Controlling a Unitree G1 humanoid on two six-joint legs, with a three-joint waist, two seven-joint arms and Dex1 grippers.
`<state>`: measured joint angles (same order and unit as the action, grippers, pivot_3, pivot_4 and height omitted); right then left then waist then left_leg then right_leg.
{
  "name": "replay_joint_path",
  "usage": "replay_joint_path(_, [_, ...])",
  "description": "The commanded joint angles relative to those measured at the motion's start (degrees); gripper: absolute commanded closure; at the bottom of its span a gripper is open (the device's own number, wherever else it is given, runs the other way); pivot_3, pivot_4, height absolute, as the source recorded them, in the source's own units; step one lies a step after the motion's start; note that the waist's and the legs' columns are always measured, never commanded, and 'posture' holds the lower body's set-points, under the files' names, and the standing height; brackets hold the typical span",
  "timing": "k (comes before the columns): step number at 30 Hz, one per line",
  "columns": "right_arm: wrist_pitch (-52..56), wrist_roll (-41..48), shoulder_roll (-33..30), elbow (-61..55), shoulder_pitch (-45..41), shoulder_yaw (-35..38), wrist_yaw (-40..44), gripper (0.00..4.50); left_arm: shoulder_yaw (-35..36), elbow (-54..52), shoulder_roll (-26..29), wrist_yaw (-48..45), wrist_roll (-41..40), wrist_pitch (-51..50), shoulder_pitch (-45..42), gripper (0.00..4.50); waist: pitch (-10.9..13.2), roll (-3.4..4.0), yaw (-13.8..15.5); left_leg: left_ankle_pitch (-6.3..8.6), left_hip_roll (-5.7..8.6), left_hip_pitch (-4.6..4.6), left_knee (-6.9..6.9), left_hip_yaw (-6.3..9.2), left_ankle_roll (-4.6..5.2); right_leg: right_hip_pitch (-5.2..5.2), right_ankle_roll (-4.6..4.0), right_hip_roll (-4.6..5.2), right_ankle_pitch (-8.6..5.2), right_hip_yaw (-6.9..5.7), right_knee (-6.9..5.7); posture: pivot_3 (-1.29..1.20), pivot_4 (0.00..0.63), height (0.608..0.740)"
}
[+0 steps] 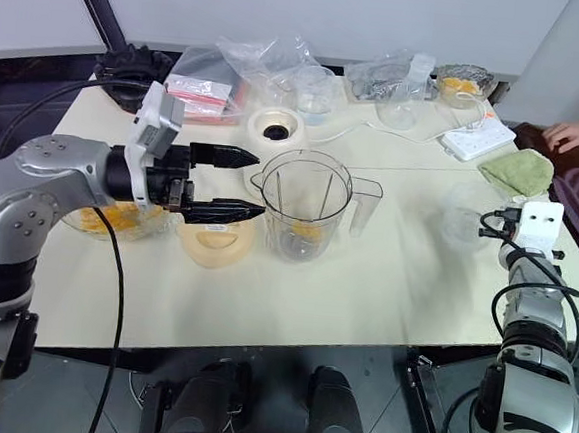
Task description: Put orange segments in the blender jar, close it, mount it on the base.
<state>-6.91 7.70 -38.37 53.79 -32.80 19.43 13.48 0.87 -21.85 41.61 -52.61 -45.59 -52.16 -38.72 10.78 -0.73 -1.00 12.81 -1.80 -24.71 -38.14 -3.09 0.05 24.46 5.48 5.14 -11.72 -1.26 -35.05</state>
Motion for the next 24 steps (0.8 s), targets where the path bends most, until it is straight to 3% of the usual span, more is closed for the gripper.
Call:
replay_joint_path(1, [2.58,1.56,-2.99,-9.68,-2.35,0.99,1.36,4.48,1.19,0.57,0.98,-1.21,0.32,1.59,-0.8,0.0,0.02,0.03,0.01,0.0,0.0,0.0,0.01,0.01,0.0,0.0,0.01,-0.01,0.0,0.0,0.0,0.0,0.15,0.74])
replay_joint_path(6, [8.59,-1.37,-7.39,-20.14,-6.44,-2.98,4.31,4.48,-0.4,3.82,1.35,-3.47,2.53,3.85,-2.64,0.0,0.15,0.25,0.03,0.0,0.0,0.0,0.04,-0.12,0.0,0.11,0.01,-0.01,0.0,0.11,-0.03,0.0,0.15,0.74])
replay_joint_path(13, [19.4,0.38,-7.84,-33.32,-12.54,-6.24,11.35,4.48,-1.41,6.1,1.19,-5.36,4.76,6.08,-3.21,0.0,0.16,0.24,0.03,0.0,-0.06,0.0,0.14,-0.1,0.0,0.17,0.01,-0.09,-0.01,0.11,-0.03,0.0,0.15,0.74])
replay_joint_path(24, [29.45,3.69,-6.8,-40.67,-20.07,-10.86,20.83,4.48,0.22,4.55,1.41,-4.17,4.42,5.17,-2.15,0.0,0.17,0.23,0.27,0.01,-0.06,-0.08,0.15,-0.15,0.0,0.24,0.01,-0.05,-0.01,0.12,0.0,0.0,0.15,0.74])
